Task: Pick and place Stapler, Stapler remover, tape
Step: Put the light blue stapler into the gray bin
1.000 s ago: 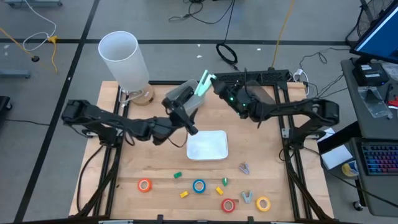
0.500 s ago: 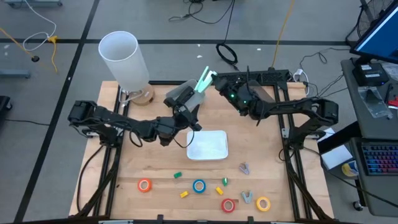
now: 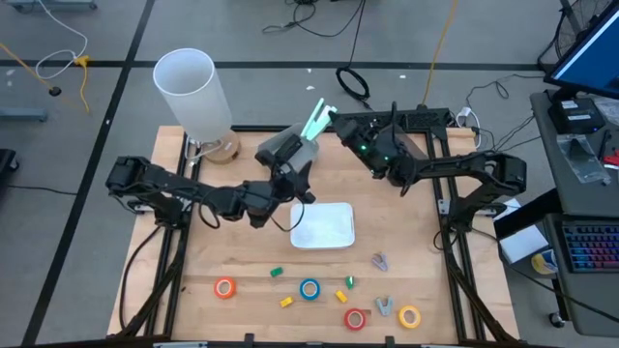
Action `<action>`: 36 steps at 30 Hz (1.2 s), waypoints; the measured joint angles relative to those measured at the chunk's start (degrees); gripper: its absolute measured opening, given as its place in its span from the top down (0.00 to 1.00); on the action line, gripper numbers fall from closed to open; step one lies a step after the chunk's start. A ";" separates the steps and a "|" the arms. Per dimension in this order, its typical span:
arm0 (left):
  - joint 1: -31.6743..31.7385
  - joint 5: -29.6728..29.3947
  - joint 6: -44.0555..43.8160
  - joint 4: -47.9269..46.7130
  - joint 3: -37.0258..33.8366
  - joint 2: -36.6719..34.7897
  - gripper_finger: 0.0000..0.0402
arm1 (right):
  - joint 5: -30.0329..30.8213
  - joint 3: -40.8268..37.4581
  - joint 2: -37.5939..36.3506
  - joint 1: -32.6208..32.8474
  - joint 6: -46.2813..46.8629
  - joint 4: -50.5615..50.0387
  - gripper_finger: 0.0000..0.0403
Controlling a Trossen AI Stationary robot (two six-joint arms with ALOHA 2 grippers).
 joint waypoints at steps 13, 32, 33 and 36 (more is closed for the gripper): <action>-1.37 -11.07 21.32 0.06 0.38 -0.01 0.40 | -8.18 1.11 0.01 -1.92 5.72 -0.82 0.72; 1.01 -8.55 31.32 -2.41 0.45 2.62 0.40 | -10.59 11.37 0.05 -1.07 3.36 -17.24 0.72; 0.99 -9.93 32.13 -2.22 0.36 2.82 0.40 | -9.77 12.20 0.05 -1.07 1.35 -18.01 0.72; 0.95 -12.67 32.53 -0.38 0.45 3.28 0.40 | -7.42 13.20 0.03 -1.11 -3.33 -18.91 0.72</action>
